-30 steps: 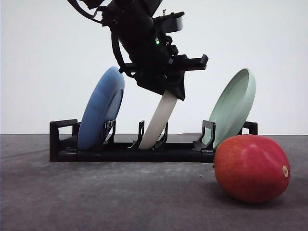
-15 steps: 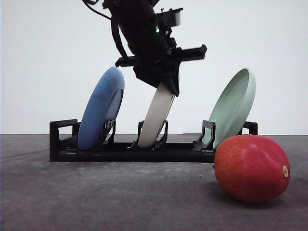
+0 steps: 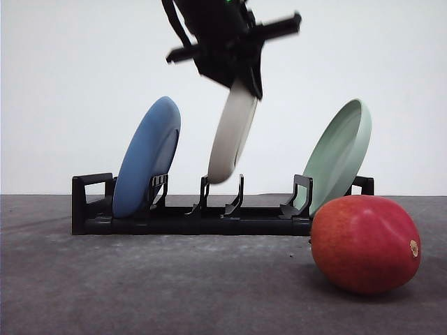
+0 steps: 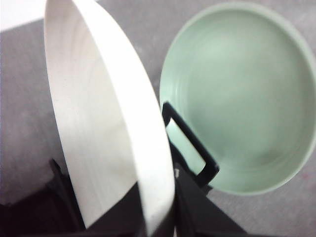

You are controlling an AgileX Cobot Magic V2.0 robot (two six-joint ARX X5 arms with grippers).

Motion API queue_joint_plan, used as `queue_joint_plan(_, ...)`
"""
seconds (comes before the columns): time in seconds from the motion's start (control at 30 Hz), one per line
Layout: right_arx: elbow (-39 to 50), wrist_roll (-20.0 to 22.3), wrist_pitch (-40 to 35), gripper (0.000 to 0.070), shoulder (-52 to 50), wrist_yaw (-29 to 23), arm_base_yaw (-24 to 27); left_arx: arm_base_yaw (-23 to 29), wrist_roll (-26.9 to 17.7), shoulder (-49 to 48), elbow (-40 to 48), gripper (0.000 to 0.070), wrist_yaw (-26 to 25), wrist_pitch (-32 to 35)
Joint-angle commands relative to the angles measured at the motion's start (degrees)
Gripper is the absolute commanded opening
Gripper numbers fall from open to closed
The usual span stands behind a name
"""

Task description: Place pomegranate in white plate

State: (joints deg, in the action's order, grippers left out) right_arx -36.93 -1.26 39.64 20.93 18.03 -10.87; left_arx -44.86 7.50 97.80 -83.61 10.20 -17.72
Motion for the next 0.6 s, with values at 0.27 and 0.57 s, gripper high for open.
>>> queue_joint_plan(0.27, -1.03, 0.22, -0.6, 0.0353, 0.11, 0.01, -0.24, -1.43, 2.79, -9.32, -1.61, 0.0013, -4.0, -4.02)
queue_joint_plan(0.57, -1.03, 0.2, -0.58, 0.0353, 0.11, 0.01, -0.24, -4.0, 3.65, -22.06, 8.22, 0.0013, -4.57, -6.66)
